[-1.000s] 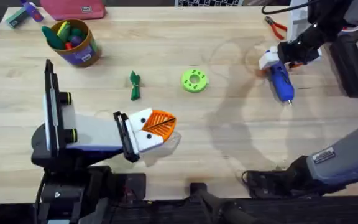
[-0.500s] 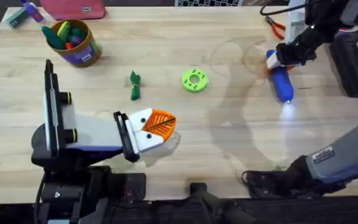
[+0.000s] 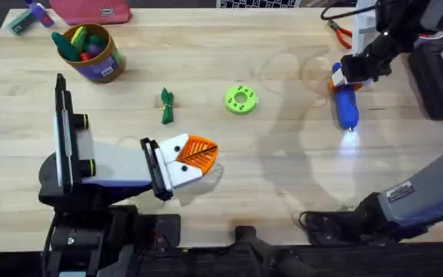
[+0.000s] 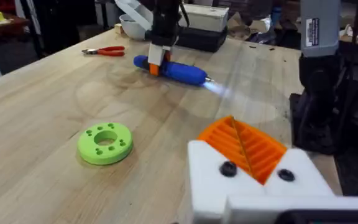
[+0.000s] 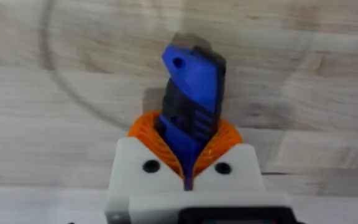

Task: Pick up the gripper from the table and insert it into the empty holder that is missing its gripper. Then pick up a screw, insert it into the mounting hole, and use the screwdriver to tighten it. Finally, clean up the table by picking up the vegetable and placing it into the bucket.

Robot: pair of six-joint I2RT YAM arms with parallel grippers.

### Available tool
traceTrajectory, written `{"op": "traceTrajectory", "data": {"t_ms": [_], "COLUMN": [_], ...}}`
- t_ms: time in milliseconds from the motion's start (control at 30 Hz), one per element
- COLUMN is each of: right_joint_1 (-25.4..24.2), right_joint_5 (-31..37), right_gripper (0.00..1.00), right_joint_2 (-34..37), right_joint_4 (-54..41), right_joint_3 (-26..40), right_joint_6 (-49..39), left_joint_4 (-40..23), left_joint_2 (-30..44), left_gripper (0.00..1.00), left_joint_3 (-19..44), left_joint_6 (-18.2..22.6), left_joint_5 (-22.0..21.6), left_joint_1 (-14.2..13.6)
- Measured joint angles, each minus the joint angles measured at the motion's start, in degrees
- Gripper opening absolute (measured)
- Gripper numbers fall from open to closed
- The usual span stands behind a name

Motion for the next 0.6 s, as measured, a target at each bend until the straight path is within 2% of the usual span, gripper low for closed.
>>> {"op": "traceTrajectory", "data": {"t_ms": [133, 333, 600], "right_joint_1": [2.03, 7.82, 16.92], "right_joint_5": [0.07, 0.07, 0.02], "right_gripper": [0.025, 0.025, 0.025], "right_joint_2": [-2.9, -11.33, -20.49], "right_joint_4": [-2.77, -3.69, 2.4], "right_joint_3": [1.78, 8.64, 15.29], "right_joint_6": [0.32, 3.52, 10.87], "left_joint_4": [-0.02, 0.0, -0.02], "left_joint_2": [0.0, 0.0, 0.0], "left_gripper": [0.011, 0.011, 0.011], "left_joint_3": [0.0, 0.0, 0.0], "left_joint_6": [0.0, 0.0, 0.02], "left_joint_5": [0.0, 0.0, 0.0], "left_joint_1": [0.0, 0.0, 0.0]}}
